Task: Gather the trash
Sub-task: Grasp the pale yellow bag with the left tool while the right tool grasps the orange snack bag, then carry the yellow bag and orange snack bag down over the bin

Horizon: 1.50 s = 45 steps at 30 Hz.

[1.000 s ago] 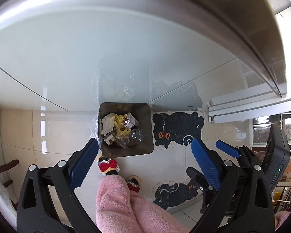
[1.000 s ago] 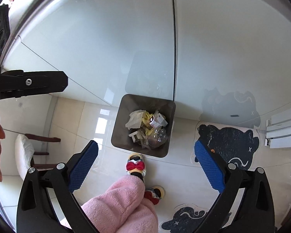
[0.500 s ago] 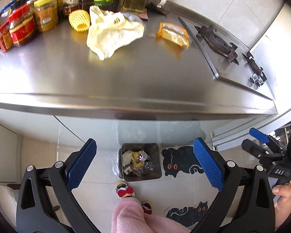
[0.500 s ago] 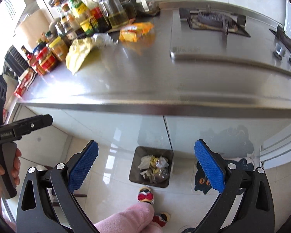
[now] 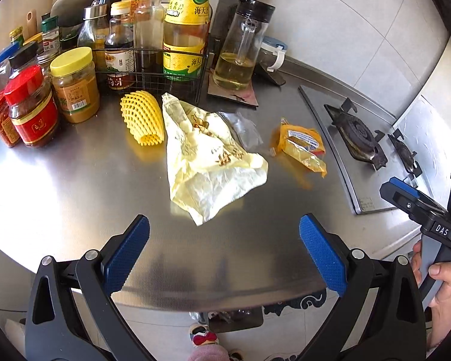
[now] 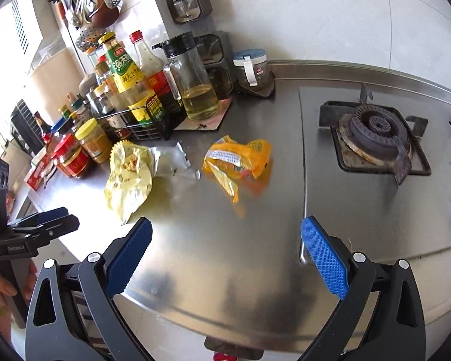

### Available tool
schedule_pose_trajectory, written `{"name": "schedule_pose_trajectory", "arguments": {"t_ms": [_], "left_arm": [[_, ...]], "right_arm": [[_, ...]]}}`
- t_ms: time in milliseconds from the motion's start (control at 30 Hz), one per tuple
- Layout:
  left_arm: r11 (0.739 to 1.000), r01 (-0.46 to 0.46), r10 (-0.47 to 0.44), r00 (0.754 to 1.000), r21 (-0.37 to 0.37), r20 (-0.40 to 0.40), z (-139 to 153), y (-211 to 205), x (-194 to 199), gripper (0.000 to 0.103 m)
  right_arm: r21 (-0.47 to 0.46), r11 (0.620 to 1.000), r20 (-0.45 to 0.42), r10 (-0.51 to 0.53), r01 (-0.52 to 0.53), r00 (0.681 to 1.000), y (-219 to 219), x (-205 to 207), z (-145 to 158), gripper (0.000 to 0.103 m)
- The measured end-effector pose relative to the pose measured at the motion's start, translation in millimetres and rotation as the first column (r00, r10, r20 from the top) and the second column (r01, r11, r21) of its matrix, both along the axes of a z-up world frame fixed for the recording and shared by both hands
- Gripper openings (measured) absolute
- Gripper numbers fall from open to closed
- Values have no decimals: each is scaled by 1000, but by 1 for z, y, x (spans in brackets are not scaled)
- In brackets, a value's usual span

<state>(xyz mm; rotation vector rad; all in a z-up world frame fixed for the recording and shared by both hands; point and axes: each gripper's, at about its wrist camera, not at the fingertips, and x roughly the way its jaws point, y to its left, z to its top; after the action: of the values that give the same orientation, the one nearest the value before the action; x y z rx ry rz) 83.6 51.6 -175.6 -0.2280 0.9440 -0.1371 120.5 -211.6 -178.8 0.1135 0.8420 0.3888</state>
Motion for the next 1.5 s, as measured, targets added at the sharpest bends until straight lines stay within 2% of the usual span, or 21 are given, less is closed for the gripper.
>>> {"name": "schedule_pose_trajectory", "arguments": {"t_ms": [67,200,367,467,567,633,667,700,800,933,1100,1500], "left_arm": [[1000,7,-7,1000,1,-6,-2,3,16,95],[1000,27,-27,999,-4,-22,-11,6,47,94],[1000,19,-20,998,-22,-66,-27,14,75,93],[1000,13,-15,994,-20,-105,-40,19,84,85],[999,28,-32,990,-32,-137,-53,21,90,72],[999,38,-43,988,-33,-151,-60,22,92,65],[999,42,-45,989,-22,-141,-60,21,92,63],[999,46,-47,990,-12,-135,-59,20,92,58],[999,53,-53,991,-2,-122,-57,20,90,46],[997,66,-61,993,50,-101,-50,13,85,27],[993,67,-64,997,94,-34,-31,3,67,16],[991,100,-106,992,92,70,14,-44,-20,13]], "right_arm": [[-12,1000,0,-6,6,1000,10,19,-4,98],[-43,999,-22,-11,10,1000,26,51,-15,90],[-64,998,-40,-18,15,999,42,84,-30,89],[-85,996,-49,-21,16,999,51,100,-38,88],[-109,994,-77,-20,12,997,57,112,-50,83],[-128,992,-108,-16,2,994,59,117,-59,70],[-131,991,-111,-17,2,994,59,118,-62,59],[-134,991,-108,-19,4,994,58,118,-63,41],[-120,993,-118,-12,-2,993,54,115,-65,17],[-110,994,-99,-11,0,995,47,106,-59,12],[-83,996,-75,-15,8,997,34,82,-44,9],[-44,999,-14,-30,30,999,-8,-14,-8,7]]}}
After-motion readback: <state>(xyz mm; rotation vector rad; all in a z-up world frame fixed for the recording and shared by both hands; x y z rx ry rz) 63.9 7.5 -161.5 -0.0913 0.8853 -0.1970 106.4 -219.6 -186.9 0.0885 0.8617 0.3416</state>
